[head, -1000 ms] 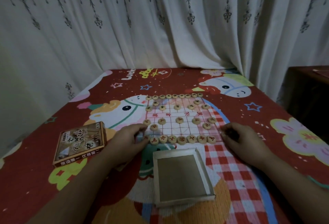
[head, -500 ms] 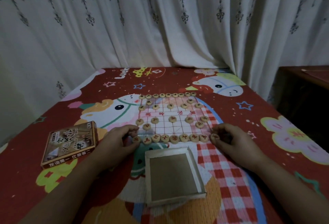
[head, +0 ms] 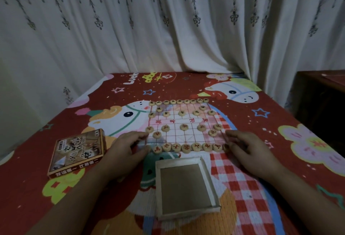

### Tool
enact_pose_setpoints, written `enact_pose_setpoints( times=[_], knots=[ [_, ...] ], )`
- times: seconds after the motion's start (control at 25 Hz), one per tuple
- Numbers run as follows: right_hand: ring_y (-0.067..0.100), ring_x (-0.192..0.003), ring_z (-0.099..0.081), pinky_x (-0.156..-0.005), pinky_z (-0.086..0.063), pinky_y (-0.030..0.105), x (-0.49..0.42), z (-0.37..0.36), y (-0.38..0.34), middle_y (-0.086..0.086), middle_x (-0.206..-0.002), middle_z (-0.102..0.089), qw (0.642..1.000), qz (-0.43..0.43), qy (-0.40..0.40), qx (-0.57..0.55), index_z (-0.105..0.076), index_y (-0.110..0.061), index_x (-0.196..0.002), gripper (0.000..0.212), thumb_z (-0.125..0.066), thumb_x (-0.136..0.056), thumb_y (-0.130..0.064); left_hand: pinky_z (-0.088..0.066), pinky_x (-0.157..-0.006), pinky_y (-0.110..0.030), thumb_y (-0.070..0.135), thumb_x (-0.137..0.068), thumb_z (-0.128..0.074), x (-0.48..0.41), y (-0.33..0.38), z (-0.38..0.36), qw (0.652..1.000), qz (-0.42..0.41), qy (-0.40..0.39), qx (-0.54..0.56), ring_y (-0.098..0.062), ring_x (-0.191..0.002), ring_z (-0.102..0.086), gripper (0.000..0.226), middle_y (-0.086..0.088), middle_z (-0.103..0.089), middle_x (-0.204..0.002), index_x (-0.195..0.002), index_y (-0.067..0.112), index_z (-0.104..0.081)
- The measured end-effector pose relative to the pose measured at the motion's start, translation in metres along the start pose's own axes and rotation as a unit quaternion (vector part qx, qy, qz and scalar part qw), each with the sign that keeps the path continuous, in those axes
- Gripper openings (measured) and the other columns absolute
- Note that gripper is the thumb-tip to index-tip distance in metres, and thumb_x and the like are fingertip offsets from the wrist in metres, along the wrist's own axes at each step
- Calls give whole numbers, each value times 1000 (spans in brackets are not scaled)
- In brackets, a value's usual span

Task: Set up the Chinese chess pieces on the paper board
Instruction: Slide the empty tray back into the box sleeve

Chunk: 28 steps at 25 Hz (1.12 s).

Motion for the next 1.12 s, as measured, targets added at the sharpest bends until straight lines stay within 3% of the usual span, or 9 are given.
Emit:
enact_pose_setpoints(
  times=[0.12, 0.28, 0.44, 0.56, 0.64, 0.76, 0.84, 0.96, 1.12],
  knots=[
    [12, -135, -45, -112, -37, 45, -7, -12, -18, -9, -146, -52, 994, 59, -58, 76, -50, -31, -144, 48, -46, -98, -44, -26, -117, -41, 43, -97, -38, -9, 14, -7, 998, -30, -19, -59, -9, -141, -30, 49, 12, -40, -150, -145, 35, -38],
    [9, -150, -19, -122, -16, 40, -15, -27, -25, -17, -158, -32, 981, 54, -117, 148, -34, -36, -152, 64, -25, -93, -56, -3, -121, -40, 47, -95, -16, -15, 30, -26, 987, -43, -75, -137, -4, -146, -11, 58, 12, -24, -158, -149, 32, -29],
    [11, -148, -26, -121, -21, 42, -14, -25, -25, -12, -157, -37, 985, 47, -101, 129, -41, -33, -150, 67, -21, -92, -60, 0, -120, -38, 45, -93, -15, -16, 27, -27, 989, -43, -69, -126, -3, -146, -12, 60, 12, -26, -158, -149, 31, -32],
    [11, -129, -48, -108, -38, 41, -7, -15, -43, -8, -137, -59, 995, 67, -34, 61, -58, -27, -134, 46, -39, -97, -46, -5, -118, -35, 41, -95, -20, -14, 30, -21, 995, -60, -37, -77, -3, -144, -16, 56, 14, -30, -155, -148, 30, -34],
    [8, -94, -60, -84, -48, 34, 3, -9, -63, -10, -100, -69, 996, 80, 16, 38, -70, -23, -101, 27, -50, -97, -40, -20, -117, -37, 38, -96, -29, -9, 34, -12, 997, -63, -3, -48, -5, -139, -30, 50, 14, -43, -147, -143, 30, -43],
    [6, -54, -55, -54, -43, 28, 17, -16, -82, -6, -56, -59, 996, 18, -76, 49, -61, -19, -66, 41, -56, -92, -51, -48, -92, -33, 33, -96, -45, 11, 43, 3, 995, -67, 46, -51, -5, -103, -55, 26, 10, -65, -112, -115, 29, -62],
    [6, -48, -52, -49, -37, 25, 25, -22, -89, -4, -51, -56, 986, -1, -139, 87, -59, -15, -62, 51, -57, -89, -59, -54, -71, -29, 37, -96, -48, 31, 48, 8, 997, -37, 35, -56, -3, -77, -57, 18, 10, -63, -85, -93, 28, -63],
    [5, -45, -47, -46, -33, 21, 36, -28, -97, -2, -51, -53, 977, -16, -186, 108, -57, -16, -62, 42, -64, -88, -48, -43, -52, -20, 54, -94, -46, 55, 53, 2, 996, 30, -55, -61, -3, -56, -52, 37, 5, -58, -66, -73, 26, -60],
    [3, -43, -47, -49, -39, 26, 41, -32, -106, -2, -51, -54, 989, -49, -140, -4, -63, -11, -65, 33, -68, -88, -34, -38, -50, -20, 55, -90, -54, 69, 56, 3, 992, 60, -91, -58, -1, -54, -51, 37, 6, -56, -63, -72, 23, -64]
  ],
)
Point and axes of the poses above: each hand's wrist, its own x-axis away from the middle knuckle, its own z-axis out of the back of the hand, y = z × x, the point moved 5 cm from there along -x, towards the middle knuckle
